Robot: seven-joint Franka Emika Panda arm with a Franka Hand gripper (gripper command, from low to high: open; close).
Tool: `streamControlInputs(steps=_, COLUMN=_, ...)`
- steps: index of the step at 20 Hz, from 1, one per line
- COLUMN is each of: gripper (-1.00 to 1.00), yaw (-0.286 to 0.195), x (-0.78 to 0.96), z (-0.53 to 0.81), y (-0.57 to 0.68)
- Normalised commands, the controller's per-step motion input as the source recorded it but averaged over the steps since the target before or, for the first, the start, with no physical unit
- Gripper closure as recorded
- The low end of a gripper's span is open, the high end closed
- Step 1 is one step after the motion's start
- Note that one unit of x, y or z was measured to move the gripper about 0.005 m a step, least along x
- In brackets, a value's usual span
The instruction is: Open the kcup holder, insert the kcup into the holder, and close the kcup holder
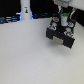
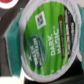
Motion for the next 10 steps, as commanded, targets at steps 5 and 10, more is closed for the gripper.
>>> streamControlInputs(steps=5, gripper=1.0, yaw=-0.009, x=-0.01, z=-0.17, y=-0.01)
streamControlInputs(steps=10, gripper=1.0, yaw=-0.011, x=0.01, z=-0.18, y=-0.01)
